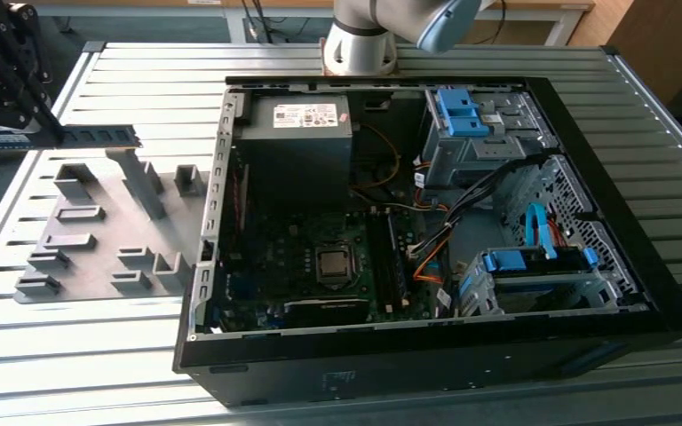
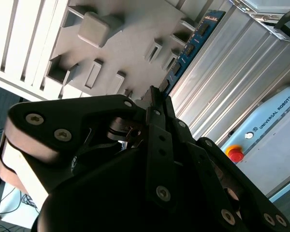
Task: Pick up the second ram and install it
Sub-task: 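Pick up the second ram and move it above second insertion slot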
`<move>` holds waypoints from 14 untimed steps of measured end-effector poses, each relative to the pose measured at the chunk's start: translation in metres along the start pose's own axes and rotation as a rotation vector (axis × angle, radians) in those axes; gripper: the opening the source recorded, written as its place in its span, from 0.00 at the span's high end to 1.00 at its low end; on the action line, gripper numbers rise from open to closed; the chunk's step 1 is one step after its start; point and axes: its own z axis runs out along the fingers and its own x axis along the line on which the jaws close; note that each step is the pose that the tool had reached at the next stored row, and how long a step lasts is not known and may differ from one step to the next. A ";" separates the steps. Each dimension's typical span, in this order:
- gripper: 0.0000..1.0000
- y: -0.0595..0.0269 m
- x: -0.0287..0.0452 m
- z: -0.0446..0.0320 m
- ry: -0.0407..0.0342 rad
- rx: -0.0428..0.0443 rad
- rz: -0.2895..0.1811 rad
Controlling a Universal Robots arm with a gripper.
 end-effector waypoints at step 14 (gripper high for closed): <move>0.86 -0.0084 -0.0001 0.0000 0.0001 -0.0001 0.000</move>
